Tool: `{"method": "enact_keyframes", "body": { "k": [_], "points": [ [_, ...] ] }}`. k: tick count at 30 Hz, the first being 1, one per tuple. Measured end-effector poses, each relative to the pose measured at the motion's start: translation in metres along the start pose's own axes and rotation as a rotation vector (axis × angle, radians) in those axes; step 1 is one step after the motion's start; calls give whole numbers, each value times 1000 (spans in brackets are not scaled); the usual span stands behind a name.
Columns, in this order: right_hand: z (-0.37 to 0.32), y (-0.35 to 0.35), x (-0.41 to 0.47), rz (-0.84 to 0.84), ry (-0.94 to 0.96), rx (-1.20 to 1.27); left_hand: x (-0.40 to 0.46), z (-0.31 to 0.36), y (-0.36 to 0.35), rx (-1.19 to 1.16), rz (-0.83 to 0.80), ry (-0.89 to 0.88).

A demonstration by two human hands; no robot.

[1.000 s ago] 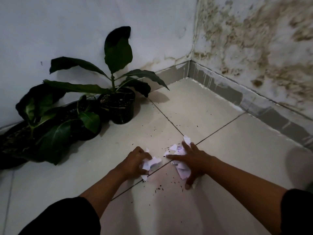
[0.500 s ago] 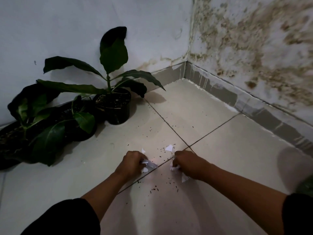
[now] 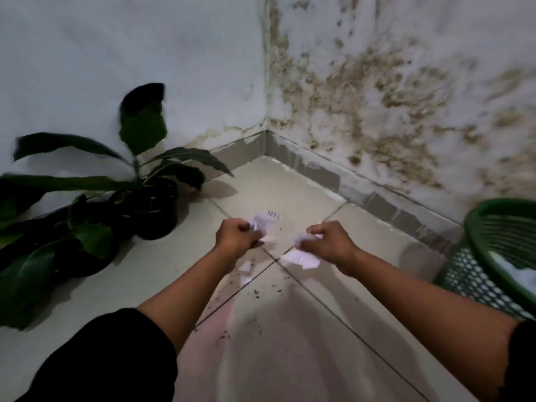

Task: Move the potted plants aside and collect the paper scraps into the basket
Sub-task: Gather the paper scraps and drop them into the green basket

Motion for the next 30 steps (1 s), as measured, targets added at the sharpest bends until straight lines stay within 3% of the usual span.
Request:
{"method": "enact_keyframes", "body": {
  "k": [5,10,13,18,21,25,30],
  "points": [
    [-22,116,-32,245,77,99,-38,93,-102,-385,-266,-96],
    [2,232,-85,584,-47,339,-97,143,-201,-464,-513,-139],
    [31,265,-124,697,-189,261,-123,140,-253,-304,-517,-182],
    [55,254,-150,471,-478,113,-148,130,-284,200,-375,-519],
    [50,259,-153,429,-506,46,-159,132,-289,404,-353,-686],
    [42,263,-147,580,-434,-52,-153,132,-287,488,-401,-760],
    [29,247,-131,734,-340,-188,-141,135,-260,305,-313,-784]
  ]
}}
Point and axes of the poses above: each hand's wrist, its own x-axis towards the middle knuckle, its own y-axis out of the back of the hand, z = x × y, the point moved 2 cm from there along x, towards the middle knuckle, and after that the axes turned 4 degrees about y, right-handed, at the moved point
